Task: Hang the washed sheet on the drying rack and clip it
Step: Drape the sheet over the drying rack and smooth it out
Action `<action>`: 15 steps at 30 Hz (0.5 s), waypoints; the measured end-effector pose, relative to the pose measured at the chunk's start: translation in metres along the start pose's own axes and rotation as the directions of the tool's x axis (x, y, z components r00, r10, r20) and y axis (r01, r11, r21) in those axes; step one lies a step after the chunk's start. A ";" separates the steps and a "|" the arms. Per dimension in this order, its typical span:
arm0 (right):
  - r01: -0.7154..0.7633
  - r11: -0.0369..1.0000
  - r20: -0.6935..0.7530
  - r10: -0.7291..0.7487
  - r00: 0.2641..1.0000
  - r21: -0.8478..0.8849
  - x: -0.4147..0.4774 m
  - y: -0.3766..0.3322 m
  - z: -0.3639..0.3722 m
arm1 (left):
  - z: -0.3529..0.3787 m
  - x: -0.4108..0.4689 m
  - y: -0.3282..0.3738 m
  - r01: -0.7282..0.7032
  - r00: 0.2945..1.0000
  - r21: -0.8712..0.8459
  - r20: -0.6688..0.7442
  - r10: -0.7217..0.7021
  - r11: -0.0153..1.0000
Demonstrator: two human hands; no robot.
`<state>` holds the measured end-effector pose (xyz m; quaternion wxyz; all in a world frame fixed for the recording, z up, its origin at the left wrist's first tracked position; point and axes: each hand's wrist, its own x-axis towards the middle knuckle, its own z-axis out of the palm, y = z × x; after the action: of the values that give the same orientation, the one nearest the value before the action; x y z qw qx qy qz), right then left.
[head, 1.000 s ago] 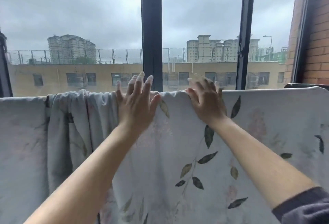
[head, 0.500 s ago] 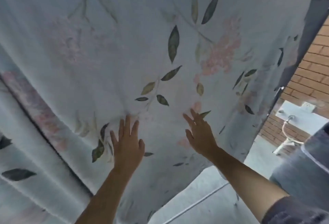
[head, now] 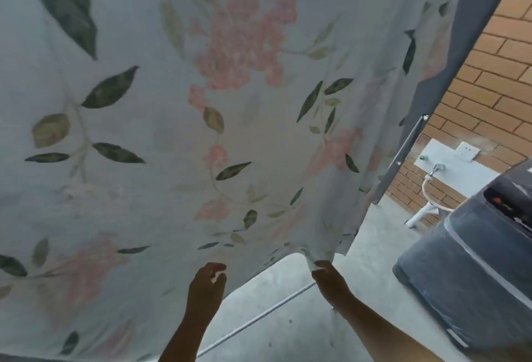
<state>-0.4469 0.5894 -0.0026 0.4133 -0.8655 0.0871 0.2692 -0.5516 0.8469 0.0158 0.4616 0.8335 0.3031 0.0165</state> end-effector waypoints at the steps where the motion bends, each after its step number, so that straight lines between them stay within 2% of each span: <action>1: -0.045 0.997 0.034 0.044 0.998 0.058 0.020 0.012 -0.006 | 0.027 0.005 -0.006 0.080 0.997 -0.064 0.006 -0.080 0.995; 4: -0.194 0.958 0.143 0.166 0.976 0.210 0.085 0.054 -0.001 | 0.108 0.018 -0.035 0.330 0.940 -0.327 0.028 -0.340 0.885; 6: -0.293 0.910 0.229 0.230 0.946 0.295 0.126 0.083 0.019 | 0.156 0.027 -0.067 0.470 0.861 -0.513 0.085 -0.502 0.719; 9: -0.427 0.770 0.343 0.285 0.895 0.474 0.196 0.133 0.066 | 0.224 0.052 -0.127 0.548 0.761 -0.692 0.179 -0.624 0.470; 13: -0.489 0.584 0.412 0.271 0.870 0.648 0.305 0.191 0.154 | 0.311 0.117 -0.222 0.467 0.693 -0.874 0.270 -0.668 0.131; 15: -0.465 0.539 0.407 0.231 0.884 0.703 0.359 0.206 0.194 | 0.347 0.152 -0.264 0.367 0.707 -0.930 0.262 -0.657 0.024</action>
<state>-0.2994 0.6306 -0.4333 0.6935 -0.5164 0.3114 0.3942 -0.4503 0.7654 -0.4271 0.7920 0.2002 0.5627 0.1264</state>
